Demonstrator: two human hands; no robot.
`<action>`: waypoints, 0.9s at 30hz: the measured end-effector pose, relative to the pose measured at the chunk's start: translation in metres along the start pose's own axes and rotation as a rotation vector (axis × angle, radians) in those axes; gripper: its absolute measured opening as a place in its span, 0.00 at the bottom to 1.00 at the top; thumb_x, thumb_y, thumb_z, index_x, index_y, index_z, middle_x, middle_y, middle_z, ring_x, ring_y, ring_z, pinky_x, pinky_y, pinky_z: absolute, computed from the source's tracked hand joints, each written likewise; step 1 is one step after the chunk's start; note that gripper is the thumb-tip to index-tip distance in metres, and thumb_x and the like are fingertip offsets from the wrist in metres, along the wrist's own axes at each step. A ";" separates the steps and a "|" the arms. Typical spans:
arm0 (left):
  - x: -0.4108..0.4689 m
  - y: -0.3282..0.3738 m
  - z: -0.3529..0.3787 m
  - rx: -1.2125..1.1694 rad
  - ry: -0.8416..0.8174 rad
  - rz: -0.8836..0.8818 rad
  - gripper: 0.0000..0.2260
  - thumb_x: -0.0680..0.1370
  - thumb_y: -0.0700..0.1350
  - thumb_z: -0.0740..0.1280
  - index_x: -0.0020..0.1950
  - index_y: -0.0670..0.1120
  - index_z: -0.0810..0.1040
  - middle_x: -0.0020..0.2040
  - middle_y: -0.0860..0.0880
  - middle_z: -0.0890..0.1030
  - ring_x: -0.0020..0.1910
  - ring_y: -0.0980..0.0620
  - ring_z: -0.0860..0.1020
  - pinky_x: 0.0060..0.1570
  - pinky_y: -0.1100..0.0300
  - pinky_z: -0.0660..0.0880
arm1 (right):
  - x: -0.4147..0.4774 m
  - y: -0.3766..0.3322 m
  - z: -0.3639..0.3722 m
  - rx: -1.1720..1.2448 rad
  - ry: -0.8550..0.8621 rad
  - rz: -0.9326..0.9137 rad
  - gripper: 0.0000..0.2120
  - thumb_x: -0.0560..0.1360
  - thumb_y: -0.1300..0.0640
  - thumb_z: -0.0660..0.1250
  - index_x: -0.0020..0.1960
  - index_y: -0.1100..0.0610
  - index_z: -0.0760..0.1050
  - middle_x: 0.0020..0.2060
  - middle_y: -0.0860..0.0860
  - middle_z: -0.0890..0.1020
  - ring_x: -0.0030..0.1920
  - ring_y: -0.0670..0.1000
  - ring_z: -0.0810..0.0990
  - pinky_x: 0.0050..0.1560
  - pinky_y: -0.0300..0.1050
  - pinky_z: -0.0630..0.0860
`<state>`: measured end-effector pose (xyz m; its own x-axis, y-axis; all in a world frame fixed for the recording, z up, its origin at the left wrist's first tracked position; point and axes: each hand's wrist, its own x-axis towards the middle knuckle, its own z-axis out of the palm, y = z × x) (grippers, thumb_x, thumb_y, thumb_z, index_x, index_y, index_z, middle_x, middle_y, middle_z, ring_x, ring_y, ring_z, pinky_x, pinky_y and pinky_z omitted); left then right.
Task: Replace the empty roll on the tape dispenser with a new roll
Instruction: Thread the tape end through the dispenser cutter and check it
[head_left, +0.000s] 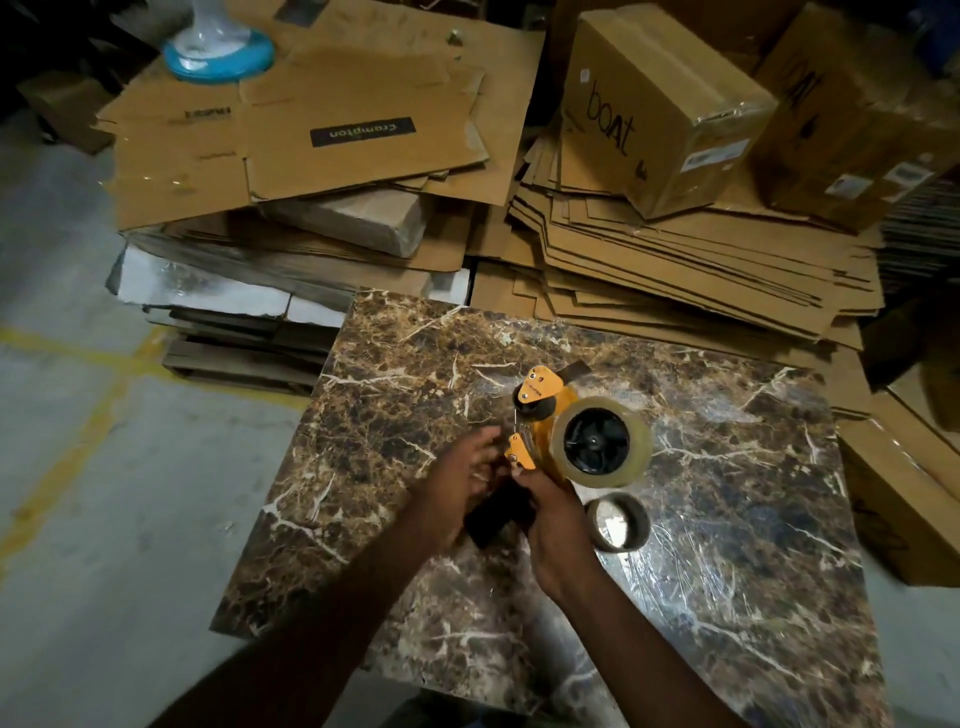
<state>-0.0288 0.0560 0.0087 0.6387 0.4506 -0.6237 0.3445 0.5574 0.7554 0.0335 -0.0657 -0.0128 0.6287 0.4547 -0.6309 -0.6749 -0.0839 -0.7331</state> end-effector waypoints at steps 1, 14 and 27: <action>0.018 0.009 -0.003 0.006 -0.003 -0.042 0.23 0.82 0.63 0.59 0.65 0.48 0.79 0.60 0.44 0.84 0.58 0.43 0.82 0.57 0.49 0.77 | 0.004 -0.005 0.000 -0.016 0.016 -0.042 0.17 0.71 0.59 0.74 0.59 0.60 0.81 0.54 0.59 0.86 0.54 0.60 0.85 0.51 0.55 0.80; 0.148 0.063 -0.036 -0.137 -0.193 -0.183 0.18 0.80 0.57 0.68 0.56 0.43 0.86 0.55 0.41 0.87 0.51 0.44 0.85 0.55 0.49 0.81 | 0.045 -0.001 0.029 -0.425 0.146 -0.255 0.20 0.67 0.58 0.80 0.57 0.56 0.79 0.44 0.47 0.85 0.45 0.46 0.84 0.45 0.38 0.76; 0.191 0.067 -0.085 0.342 -0.268 -0.315 0.10 0.82 0.31 0.61 0.55 0.38 0.81 0.48 0.41 0.86 0.43 0.46 0.86 0.44 0.52 0.85 | 0.057 0.014 0.017 -0.571 0.190 -0.303 0.29 0.69 0.62 0.79 0.67 0.55 0.74 0.54 0.46 0.86 0.53 0.42 0.84 0.51 0.35 0.79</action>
<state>0.0577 0.2386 -0.0769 0.6065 0.0795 -0.7911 0.7234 0.3577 0.5905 0.0536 -0.0253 -0.0547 0.8502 0.3726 -0.3719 -0.1809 -0.4566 -0.8711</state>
